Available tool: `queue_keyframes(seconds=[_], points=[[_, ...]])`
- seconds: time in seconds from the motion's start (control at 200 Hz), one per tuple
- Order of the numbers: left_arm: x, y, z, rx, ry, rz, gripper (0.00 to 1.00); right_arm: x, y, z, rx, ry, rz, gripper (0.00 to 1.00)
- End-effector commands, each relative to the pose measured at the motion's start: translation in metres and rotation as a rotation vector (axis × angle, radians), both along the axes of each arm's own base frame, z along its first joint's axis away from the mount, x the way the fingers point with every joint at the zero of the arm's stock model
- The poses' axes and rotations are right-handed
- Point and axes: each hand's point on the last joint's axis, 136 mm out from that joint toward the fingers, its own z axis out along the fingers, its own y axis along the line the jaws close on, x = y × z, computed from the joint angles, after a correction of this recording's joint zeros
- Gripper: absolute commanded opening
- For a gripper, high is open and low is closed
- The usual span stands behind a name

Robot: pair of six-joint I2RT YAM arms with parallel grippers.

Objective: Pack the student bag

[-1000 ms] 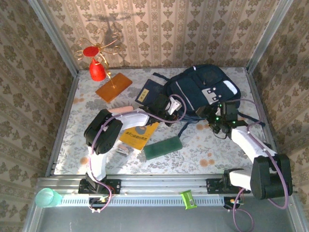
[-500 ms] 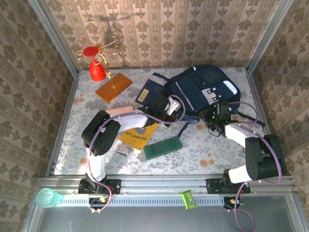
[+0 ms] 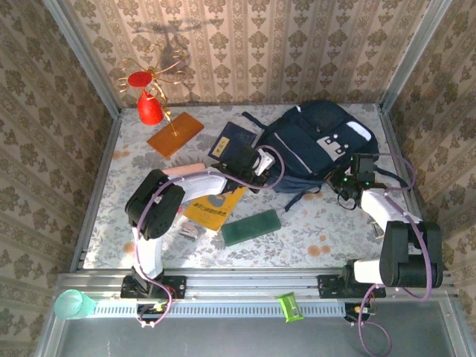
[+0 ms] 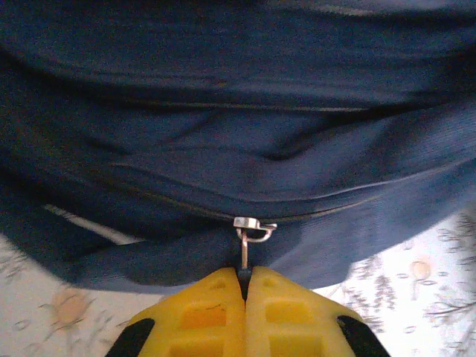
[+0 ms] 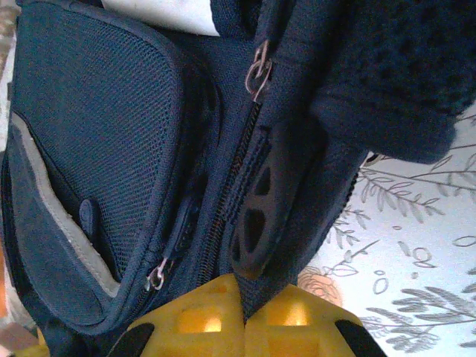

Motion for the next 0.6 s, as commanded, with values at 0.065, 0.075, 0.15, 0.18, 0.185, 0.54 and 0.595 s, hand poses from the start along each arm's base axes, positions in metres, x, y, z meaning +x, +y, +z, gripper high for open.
queue_keyframes(seconds=[0.065, 0.075, 0.15, 0.18, 0.185, 0.54, 0.595], points=[[0.012, 0.031, -0.005, 0.093, 0.009, 0.064, 0.0, 0.017, -0.024, 0.026, -0.083, -0.012, 0.06, 0.0], [0.011, 0.03, -0.003, 0.088, 0.01, 0.061, 0.0, 0.018, -0.025, 0.027, -0.085, -0.014, 0.059, 0.0], [0.003, 0.025, 0.004, 0.047, 0.034, 0.039, 0.0, 0.027, -0.029, 0.042, -0.096, -0.045, 0.052, 0.01], [0.0, 0.023, 0.007, 0.031, 0.042, 0.031, 0.0, 0.031, -0.03, 0.043, -0.096, -0.046, 0.051, 0.01], [-0.001, 0.022, 0.007, 0.027, 0.043, 0.03, 0.0, 0.032, -0.03, 0.042, -0.095, -0.041, 0.051, 0.01], [-0.062, -0.014, 0.015, -0.101, 0.142, -0.101, 0.0, 0.054, -0.024, 0.024, -0.089, 0.051, 0.144, 0.16], [-0.067, -0.022, 0.013, -0.109, 0.152, -0.111, 0.0, 0.048, -0.028, 0.021, -0.114, 0.075, 0.14, 0.28]])
